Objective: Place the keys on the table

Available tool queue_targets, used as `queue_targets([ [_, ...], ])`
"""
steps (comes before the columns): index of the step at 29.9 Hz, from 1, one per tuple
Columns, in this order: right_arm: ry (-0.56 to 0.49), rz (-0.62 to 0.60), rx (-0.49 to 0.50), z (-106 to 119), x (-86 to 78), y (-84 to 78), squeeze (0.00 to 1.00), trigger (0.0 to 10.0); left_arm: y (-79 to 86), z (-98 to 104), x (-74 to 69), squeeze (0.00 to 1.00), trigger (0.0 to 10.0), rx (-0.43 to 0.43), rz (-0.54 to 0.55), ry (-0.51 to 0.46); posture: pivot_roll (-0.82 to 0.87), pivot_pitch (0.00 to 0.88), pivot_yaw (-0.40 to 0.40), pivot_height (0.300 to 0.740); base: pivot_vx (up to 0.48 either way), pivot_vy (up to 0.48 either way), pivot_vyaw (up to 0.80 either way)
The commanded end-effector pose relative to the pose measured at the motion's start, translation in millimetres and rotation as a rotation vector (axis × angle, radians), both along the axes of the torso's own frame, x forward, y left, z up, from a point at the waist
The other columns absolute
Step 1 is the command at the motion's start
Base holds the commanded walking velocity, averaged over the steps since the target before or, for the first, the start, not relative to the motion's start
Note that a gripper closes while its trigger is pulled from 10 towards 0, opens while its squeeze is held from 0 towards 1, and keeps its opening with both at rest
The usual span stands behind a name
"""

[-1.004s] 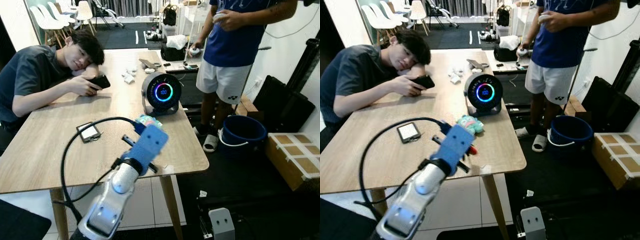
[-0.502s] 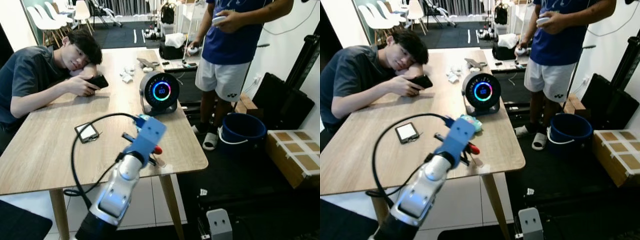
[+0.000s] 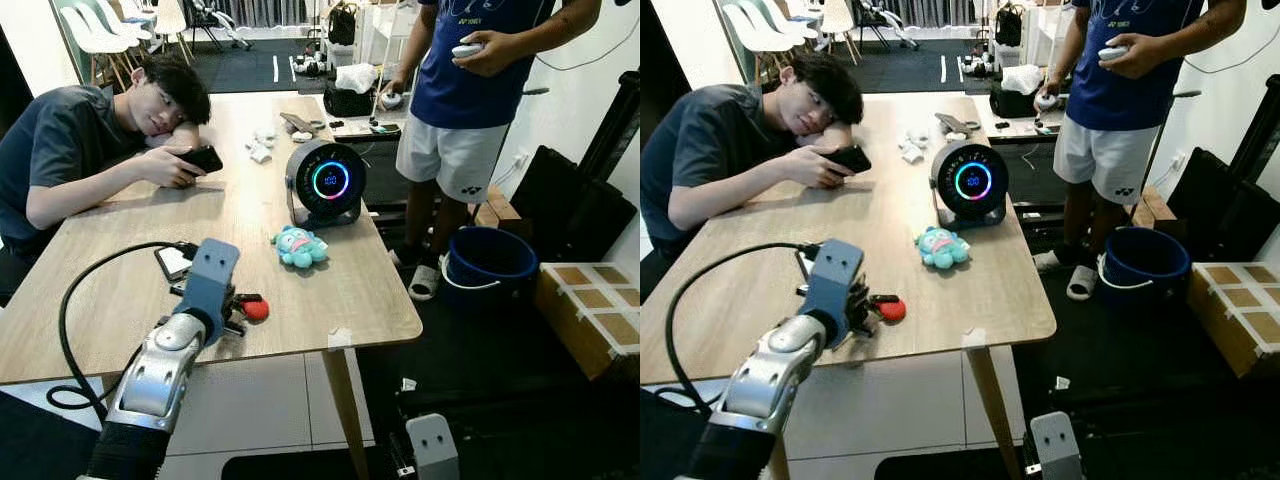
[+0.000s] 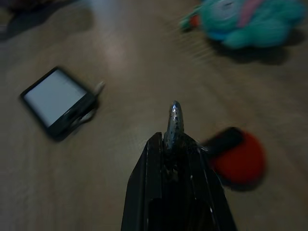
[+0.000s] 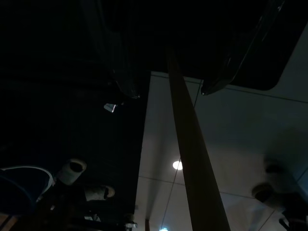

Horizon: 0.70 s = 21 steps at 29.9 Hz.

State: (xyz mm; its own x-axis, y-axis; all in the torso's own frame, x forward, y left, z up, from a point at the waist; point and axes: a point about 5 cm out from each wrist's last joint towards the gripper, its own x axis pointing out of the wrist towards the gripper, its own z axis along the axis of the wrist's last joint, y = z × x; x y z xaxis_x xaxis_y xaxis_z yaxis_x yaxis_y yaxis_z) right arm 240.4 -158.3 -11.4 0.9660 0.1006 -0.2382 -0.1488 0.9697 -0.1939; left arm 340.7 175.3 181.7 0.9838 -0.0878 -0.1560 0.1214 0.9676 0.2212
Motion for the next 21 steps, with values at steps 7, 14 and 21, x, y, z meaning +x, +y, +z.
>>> queue_targets([
  [7, 0.038, 0.006, -0.004, -6, -4.6, 0.7, 0.00, 10.0, -16.6, 11, -3.0, 1.00, 10.0, -0.300, -0.049, -0.019, 0.14, 0.186, 0.026, 0.740, 0.000, 0.000, 0.00],
  [14, 0.041, 0.005, -0.008, -7, -4.8, 0.0, 0.00, 10.0, -9.3, 41, -13.5, 0.00, 10.0, -0.577, -0.137, -0.100, 0.15, 0.184, 0.030, 0.740, 0.000, 0.000, 0.00],
  [21, 0.044, 0.005, -0.007, -7, -4.5, 0.0, 0.00, 10.0, 37.5, 29, -38.5, 0.00, 10.0, -0.241, -0.001, -0.131, 0.16, 0.181, 0.029, 0.740, 0.000, 0.000, 0.00],
])
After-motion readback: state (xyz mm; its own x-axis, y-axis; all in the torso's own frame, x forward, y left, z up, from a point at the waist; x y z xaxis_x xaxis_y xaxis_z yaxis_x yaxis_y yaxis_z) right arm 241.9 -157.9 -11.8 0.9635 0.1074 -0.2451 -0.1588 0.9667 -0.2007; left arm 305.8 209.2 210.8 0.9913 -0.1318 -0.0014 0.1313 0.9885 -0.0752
